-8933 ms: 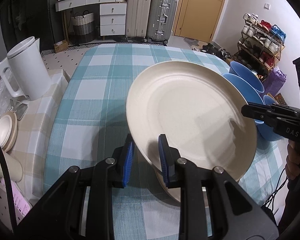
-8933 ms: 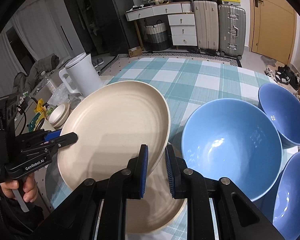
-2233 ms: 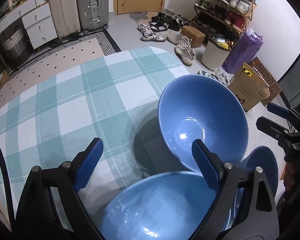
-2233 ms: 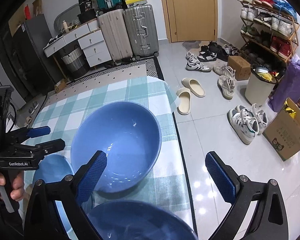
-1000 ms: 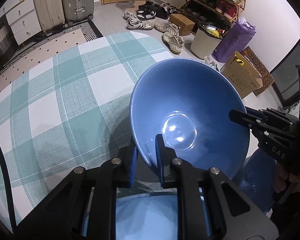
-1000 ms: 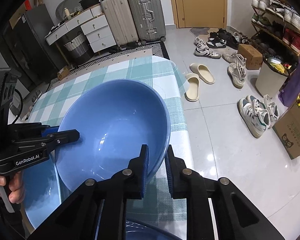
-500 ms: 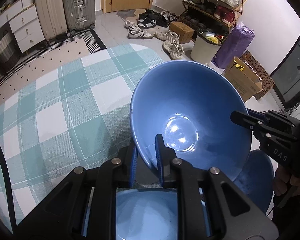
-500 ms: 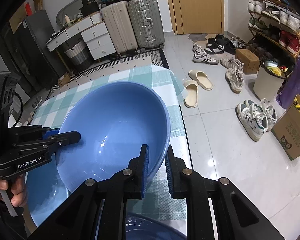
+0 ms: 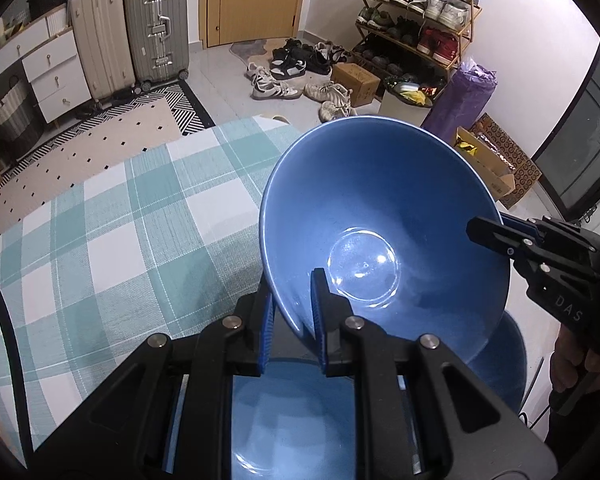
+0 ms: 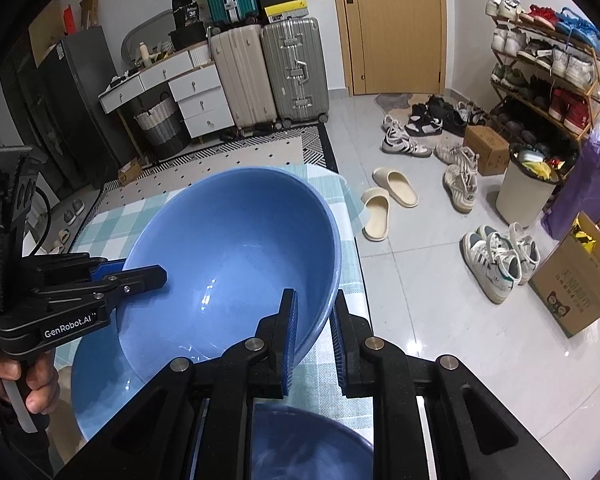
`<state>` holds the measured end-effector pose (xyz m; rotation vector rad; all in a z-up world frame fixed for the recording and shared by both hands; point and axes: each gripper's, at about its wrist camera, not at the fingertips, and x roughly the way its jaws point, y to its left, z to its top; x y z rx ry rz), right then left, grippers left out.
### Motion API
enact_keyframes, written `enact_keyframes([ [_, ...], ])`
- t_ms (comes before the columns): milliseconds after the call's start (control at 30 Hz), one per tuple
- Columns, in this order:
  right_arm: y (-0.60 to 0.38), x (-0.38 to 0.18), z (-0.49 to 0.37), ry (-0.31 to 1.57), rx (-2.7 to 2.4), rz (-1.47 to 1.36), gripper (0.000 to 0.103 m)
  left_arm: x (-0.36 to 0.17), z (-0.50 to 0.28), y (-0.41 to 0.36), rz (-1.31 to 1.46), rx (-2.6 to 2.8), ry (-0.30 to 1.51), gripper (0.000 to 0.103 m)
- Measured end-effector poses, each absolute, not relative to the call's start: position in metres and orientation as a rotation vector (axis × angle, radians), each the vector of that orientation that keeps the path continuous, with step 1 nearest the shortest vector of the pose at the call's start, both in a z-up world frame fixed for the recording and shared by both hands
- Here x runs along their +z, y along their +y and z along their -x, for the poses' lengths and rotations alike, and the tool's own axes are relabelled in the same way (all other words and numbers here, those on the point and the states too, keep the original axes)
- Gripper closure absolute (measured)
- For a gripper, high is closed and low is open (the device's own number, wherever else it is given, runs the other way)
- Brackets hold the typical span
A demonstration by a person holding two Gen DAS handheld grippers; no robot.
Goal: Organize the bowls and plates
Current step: 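Lift the held blue bowls with both tools toward the other blue bowls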
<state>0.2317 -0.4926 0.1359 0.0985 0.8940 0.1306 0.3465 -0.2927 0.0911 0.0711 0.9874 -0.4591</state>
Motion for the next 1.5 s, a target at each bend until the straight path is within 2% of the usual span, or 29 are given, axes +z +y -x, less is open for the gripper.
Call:
enact_keyframes([
  [933,-0.471,0.191,-0.177,0.792,0.145,-0.065,0.086,0.15,-0.28,-0.266,-0.05,-0.456,0.903,0.089],
  [1500,-0.441,0.201,-0.15,0.763,0.195,-0.051,0.086,0.17,-0.229,-0.229,-0.03,-0.407,0.862,0.089],
])
